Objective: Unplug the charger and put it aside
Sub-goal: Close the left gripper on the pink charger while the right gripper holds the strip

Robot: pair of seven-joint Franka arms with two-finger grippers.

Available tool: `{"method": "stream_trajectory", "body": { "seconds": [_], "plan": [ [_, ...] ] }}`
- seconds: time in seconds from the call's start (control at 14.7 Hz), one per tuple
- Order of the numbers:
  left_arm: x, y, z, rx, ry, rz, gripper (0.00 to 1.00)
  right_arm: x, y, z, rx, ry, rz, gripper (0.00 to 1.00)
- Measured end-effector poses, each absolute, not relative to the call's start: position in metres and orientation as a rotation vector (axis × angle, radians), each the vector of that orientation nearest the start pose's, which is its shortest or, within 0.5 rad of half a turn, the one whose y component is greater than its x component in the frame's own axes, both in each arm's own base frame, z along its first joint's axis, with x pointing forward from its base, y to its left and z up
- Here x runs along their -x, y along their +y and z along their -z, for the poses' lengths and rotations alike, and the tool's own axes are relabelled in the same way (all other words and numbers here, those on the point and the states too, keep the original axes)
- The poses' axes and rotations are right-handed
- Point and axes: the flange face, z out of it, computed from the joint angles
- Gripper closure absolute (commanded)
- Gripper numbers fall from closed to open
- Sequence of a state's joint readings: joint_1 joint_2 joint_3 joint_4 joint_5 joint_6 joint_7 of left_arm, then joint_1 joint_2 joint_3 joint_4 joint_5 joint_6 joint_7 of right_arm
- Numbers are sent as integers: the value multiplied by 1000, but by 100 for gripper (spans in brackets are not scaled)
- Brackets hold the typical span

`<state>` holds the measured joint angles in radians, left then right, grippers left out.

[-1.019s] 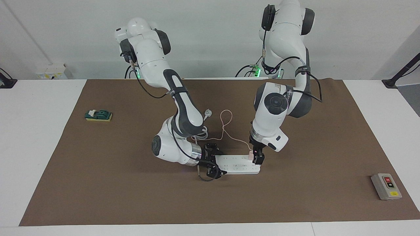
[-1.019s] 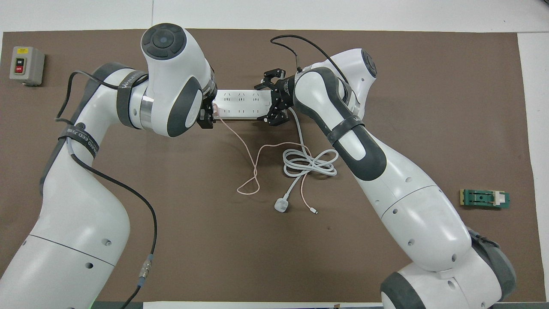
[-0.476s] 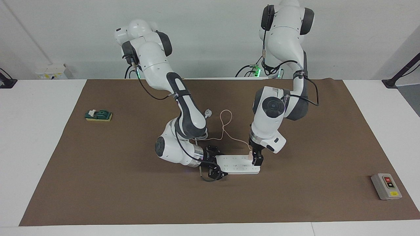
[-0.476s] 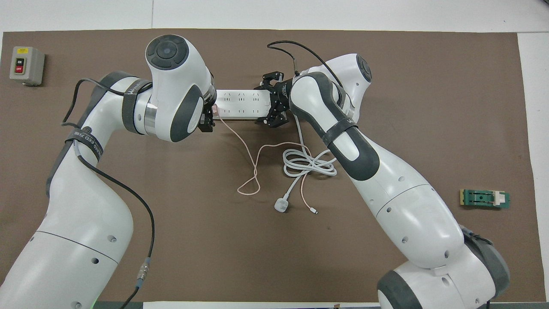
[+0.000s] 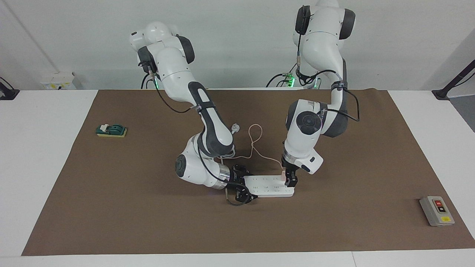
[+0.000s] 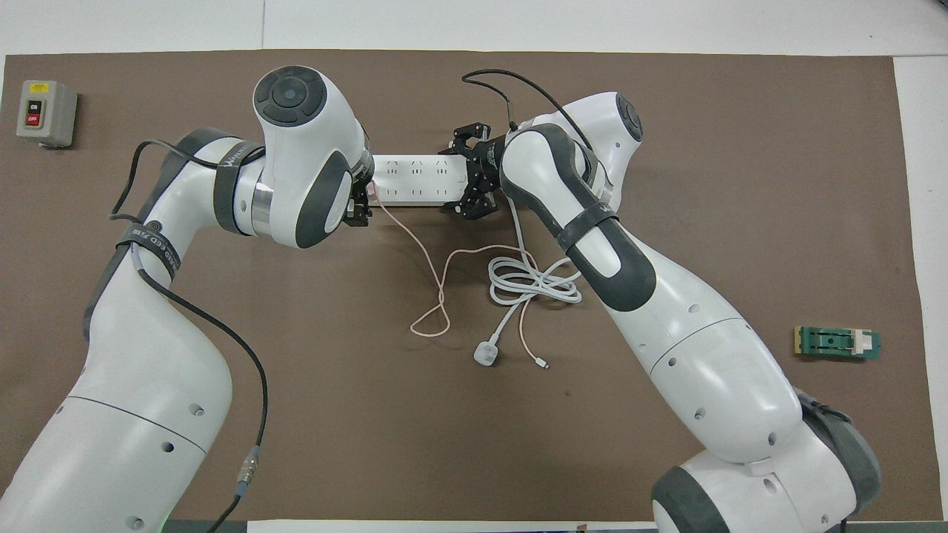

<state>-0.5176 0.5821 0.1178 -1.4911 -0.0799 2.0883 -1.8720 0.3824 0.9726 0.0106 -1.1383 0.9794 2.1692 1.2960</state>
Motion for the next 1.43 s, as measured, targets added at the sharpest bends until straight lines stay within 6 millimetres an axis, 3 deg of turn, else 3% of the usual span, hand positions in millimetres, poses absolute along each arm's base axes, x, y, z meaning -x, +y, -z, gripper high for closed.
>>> {"method": "stream_trajectory", "body": {
  "seconds": [0.07, 0.14, 1.16, 1.43],
  "plan": [
    [-645, -292, -333, 2322, -2143, 3, 76, -711, 327, -229, 1819, 1642, -754, 60],
    [-644, -292, -332, 2322, -2137, 5, 100, -711, 327, -229, 1819, 1642, -754, 59],
    [-645, -294, -336, 2345, -2111, 51, 100, -711, 327, -229, 1818, 1643, -753, 56],
    [-649, -296, -340, 2379, -2031, 38, 100, -711, 327, -229, 1819, 1642, -753, 55]
  ]
}}
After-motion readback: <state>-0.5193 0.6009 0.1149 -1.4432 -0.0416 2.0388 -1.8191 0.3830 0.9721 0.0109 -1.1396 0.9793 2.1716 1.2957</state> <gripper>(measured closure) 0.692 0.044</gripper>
